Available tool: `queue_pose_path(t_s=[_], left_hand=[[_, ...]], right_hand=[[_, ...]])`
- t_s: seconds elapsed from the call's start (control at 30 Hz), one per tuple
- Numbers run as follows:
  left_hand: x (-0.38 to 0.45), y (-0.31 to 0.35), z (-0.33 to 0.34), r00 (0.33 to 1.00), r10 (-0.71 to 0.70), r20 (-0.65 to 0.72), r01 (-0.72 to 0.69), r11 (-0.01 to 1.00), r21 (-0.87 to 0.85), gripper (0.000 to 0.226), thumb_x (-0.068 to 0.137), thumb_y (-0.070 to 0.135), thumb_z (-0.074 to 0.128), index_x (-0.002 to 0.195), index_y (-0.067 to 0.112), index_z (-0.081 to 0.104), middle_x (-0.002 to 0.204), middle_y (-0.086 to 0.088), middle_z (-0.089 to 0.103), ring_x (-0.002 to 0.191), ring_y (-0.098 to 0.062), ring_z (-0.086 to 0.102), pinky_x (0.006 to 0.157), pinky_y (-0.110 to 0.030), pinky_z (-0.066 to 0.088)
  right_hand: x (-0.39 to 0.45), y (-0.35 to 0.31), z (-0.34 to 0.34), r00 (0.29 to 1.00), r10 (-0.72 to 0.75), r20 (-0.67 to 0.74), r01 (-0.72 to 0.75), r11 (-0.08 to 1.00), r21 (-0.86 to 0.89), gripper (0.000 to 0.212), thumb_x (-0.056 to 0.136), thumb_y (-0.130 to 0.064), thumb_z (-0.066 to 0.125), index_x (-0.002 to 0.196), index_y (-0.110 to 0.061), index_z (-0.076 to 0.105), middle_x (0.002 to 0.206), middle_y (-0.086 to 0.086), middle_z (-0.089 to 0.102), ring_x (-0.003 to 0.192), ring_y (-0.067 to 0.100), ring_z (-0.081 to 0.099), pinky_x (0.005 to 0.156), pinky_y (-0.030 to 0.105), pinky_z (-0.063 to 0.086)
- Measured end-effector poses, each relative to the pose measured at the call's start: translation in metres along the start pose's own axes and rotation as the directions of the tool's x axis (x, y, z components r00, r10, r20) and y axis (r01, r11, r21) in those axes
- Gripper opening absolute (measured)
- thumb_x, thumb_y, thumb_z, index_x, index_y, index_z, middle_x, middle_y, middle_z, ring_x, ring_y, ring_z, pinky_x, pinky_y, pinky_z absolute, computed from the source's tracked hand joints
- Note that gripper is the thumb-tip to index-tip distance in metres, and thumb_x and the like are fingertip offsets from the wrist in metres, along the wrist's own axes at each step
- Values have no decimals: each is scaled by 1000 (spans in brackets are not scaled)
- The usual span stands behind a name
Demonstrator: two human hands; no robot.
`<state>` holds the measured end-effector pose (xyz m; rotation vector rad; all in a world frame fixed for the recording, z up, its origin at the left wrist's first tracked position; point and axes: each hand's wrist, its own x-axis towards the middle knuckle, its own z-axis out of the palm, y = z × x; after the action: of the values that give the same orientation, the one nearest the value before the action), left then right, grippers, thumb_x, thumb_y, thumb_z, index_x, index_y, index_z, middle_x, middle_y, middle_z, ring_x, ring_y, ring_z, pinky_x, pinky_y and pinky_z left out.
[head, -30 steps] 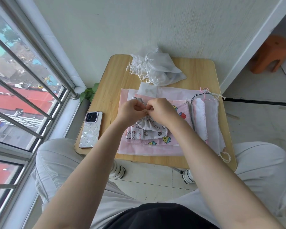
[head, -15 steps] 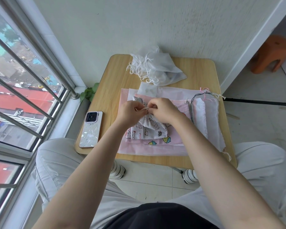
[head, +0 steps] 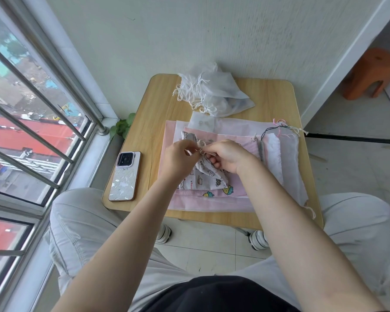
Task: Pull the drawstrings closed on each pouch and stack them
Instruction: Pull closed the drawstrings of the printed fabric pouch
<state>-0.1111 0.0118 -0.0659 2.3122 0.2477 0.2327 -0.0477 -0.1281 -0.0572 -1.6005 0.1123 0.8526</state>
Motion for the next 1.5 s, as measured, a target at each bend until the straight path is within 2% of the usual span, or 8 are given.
queue_pose_path(t_s=[0.3,0.6,0.93,1.07,1.17,1.33,1.4,1.5], left_hand=[[6,1,-2,995,-102,21,103,993,-56,10,82,22,77,84,14,72,71,14,61,63,2,53,56,-6,40],[15,8,-23,836,-171,522,346,901,-260,26,98,21,50,74,10,48,59,3,42,49,-12,36,47,-24,31],[26,-2,-36,824,-144,548,-29,955,294,35,93,25,57,63,12,45,60,1,42,55,-15,36,54,-26,32],[35,1,-39,940,24,340,-109,967,232,18,88,32,68,100,20,62,84,2,56,70,-12,51,61,-22,44],[47,18,-37,894,92,438,-177,971,159,42,84,31,72,123,28,59,105,-2,51,89,-13,53,70,-21,50],[73,32,-23,907,2,421,-202,880,430,35,83,54,67,75,20,63,77,4,53,74,-15,51,61,-28,40],[86,35,-20,940,-24,341,-110,923,368,49,82,56,67,64,11,62,61,2,49,60,-14,45,53,-28,33],[103,39,-20,953,-70,296,-1,973,231,49,79,49,74,56,13,51,57,1,46,53,-13,39,49,-26,29]], right_hand=[[-4,2,-7,996,-85,20,85,996,19,8,88,2,62,88,-2,68,64,6,57,53,11,47,47,22,33],[-4,3,-13,930,-260,-261,198,950,-242,11,83,-17,75,75,-14,68,64,0,64,53,8,53,51,20,41],[6,8,-11,832,-406,-378,252,884,-394,16,81,-20,76,70,-20,64,66,-4,64,67,15,60,73,33,54],[0,-11,-17,847,-435,-306,327,880,-344,12,80,-20,77,75,-19,67,67,-5,65,56,8,56,64,29,53],[-8,-22,-16,878,-432,-205,356,877,-323,6,80,-17,77,81,-15,71,64,-6,65,47,1,52,54,20,47],[-13,-38,-29,897,-389,-208,267,855,-445,28,78,-36,77,98,-19,68,88,-11,61,73,1,57,61,21,44],[-17,-47,-36,948,-273,-165,138,817,-560,50,71,-46,80,107,-18,62,97,-8,56,87,10,60,68,30,52],[-5,-53,-46,960,-216,-176,6,649,-761,37,75,-31,78,101,-5,71,97,8,69,89,26,68,76,38,57]])
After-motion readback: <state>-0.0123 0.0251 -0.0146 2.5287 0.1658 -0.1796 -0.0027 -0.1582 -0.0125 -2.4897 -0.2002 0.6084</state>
